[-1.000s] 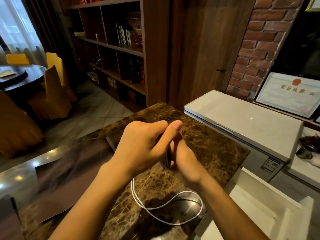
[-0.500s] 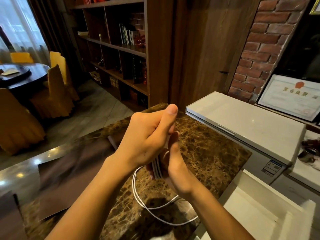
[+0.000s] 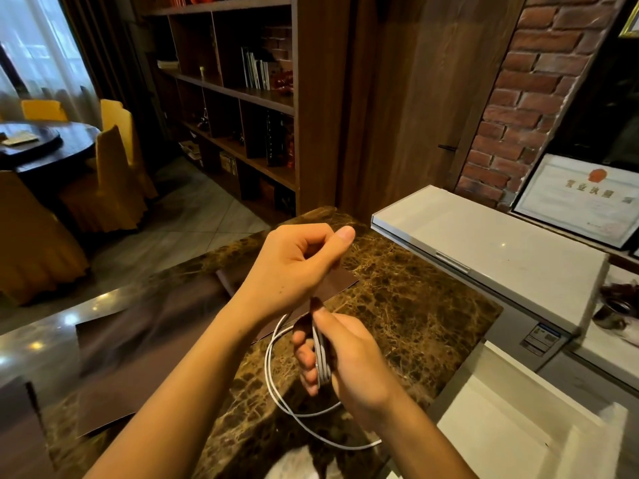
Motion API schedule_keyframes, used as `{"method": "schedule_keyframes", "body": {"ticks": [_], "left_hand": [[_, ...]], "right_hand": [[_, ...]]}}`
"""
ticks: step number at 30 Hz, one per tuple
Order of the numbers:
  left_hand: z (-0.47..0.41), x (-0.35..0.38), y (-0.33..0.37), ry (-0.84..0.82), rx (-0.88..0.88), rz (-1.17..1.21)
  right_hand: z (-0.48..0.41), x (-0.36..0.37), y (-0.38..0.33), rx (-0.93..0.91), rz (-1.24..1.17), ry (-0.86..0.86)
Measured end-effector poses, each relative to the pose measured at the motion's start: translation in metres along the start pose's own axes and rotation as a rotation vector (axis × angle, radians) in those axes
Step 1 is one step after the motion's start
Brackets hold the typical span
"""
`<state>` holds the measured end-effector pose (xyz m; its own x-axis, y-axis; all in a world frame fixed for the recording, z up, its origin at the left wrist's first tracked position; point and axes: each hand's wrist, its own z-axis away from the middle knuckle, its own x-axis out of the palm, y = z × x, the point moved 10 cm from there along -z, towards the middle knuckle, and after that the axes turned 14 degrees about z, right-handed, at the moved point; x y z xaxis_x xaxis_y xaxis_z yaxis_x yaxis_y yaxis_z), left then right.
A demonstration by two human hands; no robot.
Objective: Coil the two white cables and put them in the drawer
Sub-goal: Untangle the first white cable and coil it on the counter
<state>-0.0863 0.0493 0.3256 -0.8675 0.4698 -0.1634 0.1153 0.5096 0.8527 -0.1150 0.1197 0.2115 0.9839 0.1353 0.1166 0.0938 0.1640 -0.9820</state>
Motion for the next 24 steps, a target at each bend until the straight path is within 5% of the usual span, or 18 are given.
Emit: {"method": "schedule_keyframes", "body": {"ticks": [9, 17, 24], "left_hand": [[0.01, 0.009, -0.016, -0.004, -0.047, 0.131], [0.039, 0.012, -0.042, -0.204, -0.13, 0.168], [0.068, 0.015, -0.058, -0.077, -0.232, 0.236]], "right_hand": [[0.006, 0.004, -0.002, -0.039, -0.193, -0.084], [0.011, -0.012, 0.01, -0.025, -0.341, -0.16], [0.018, -0.008, 0.003, -0.043, -0.567, -0.34]]}}
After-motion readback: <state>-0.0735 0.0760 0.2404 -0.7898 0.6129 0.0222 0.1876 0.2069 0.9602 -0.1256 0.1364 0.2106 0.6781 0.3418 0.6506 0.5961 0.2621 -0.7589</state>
